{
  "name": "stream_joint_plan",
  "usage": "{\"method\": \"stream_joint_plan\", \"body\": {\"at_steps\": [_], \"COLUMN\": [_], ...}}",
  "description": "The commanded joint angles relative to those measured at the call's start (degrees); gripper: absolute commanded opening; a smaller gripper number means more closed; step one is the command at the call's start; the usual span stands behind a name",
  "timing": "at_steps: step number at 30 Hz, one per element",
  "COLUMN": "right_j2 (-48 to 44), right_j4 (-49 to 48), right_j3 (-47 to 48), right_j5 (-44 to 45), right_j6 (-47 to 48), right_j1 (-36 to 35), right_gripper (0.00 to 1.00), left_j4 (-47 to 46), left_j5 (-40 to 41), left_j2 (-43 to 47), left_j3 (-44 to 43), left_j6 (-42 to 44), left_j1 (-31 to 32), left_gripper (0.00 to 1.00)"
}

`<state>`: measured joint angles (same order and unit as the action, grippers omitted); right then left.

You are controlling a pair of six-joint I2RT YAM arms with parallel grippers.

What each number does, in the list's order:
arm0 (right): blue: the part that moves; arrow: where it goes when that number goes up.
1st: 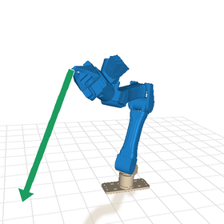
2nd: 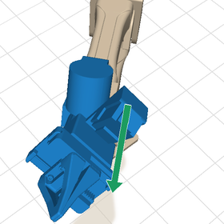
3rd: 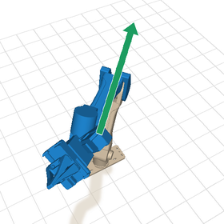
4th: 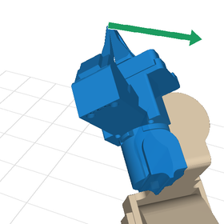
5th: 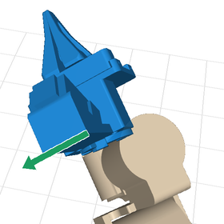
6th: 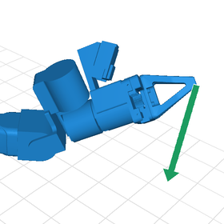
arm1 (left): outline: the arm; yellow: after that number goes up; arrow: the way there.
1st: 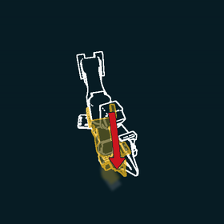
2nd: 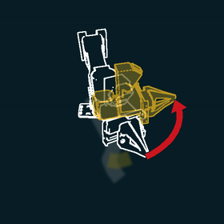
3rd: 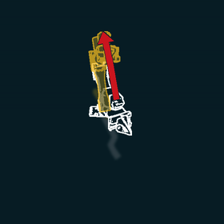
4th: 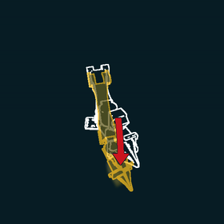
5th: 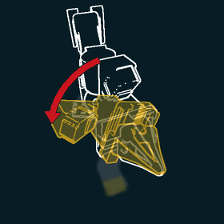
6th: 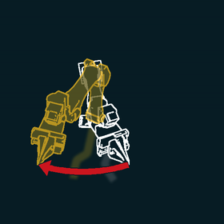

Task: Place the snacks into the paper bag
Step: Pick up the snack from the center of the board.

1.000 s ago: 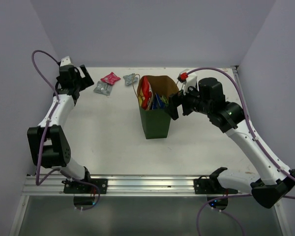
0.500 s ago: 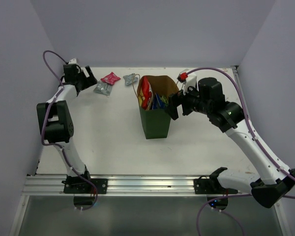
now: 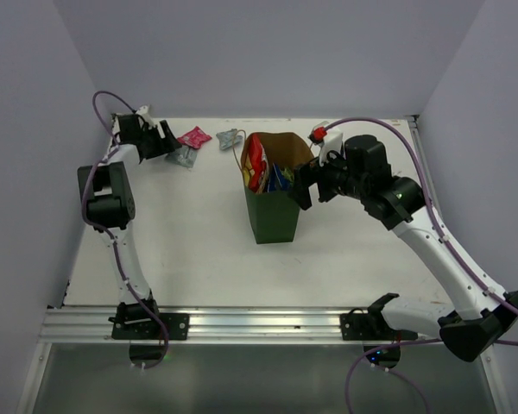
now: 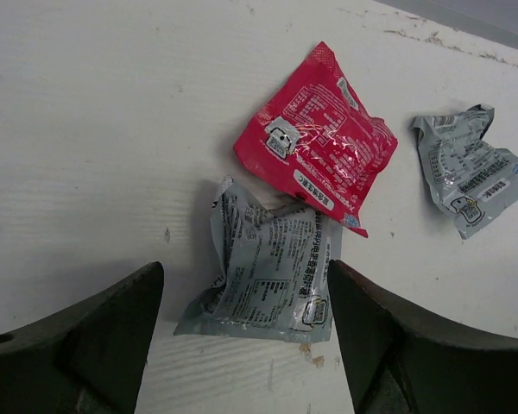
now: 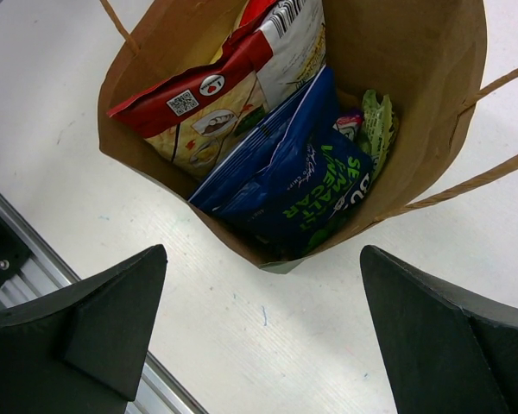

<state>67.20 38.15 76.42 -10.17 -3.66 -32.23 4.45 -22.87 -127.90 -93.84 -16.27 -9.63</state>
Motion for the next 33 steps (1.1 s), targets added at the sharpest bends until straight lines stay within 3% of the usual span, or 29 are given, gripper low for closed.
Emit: {"method": "stream_joint_plan", "body": {"at_steps": [1,4,8,18,26,33], "right_j2": [0.21,0.65,0.92,0.21,-1.19,-2.60], "right_j4": [-1.59,-1.24,-0.97,-1.24,-2.03,-1.94], "right_j3": [0.57,0.92,1.27,0.83,-0.48,-1.28], "right_j5": [-0.46,-0.55,-0.90,-1.69,-2.66,-2.57], "right_j6": [-0.56,-0.38,-0.03,-0.21,-0.38,0.32], "right_j1": [-0.03,0.06,0.06,-0.03,-0.03,-0.03], "right_gripper": [0.99,0.99,0.98,0.98,0.98,0.98], "left_j4": [-1.29,-1.02,0.30,-1.37,-1.11,1.52], "left_j5": [-5.42,-6.39,-7.09,-6.83,-4.37,-1.04], "left_j2": [-2.97,-5.34,-7.45,-3.16,5.89,18.36], "left_j3": [-4.24,-5.38,-5.92,1.29,9.46,15.35], "left_j6": [2.03,1.77,1.77,3.53,6.25,9.33], "left_j1": [-0.83,-0.83,-0.83,-0.83,-0.83,-0.74], "left_gripper": [0.78,0.69,0.48,0.13,0.00,0.00]}}
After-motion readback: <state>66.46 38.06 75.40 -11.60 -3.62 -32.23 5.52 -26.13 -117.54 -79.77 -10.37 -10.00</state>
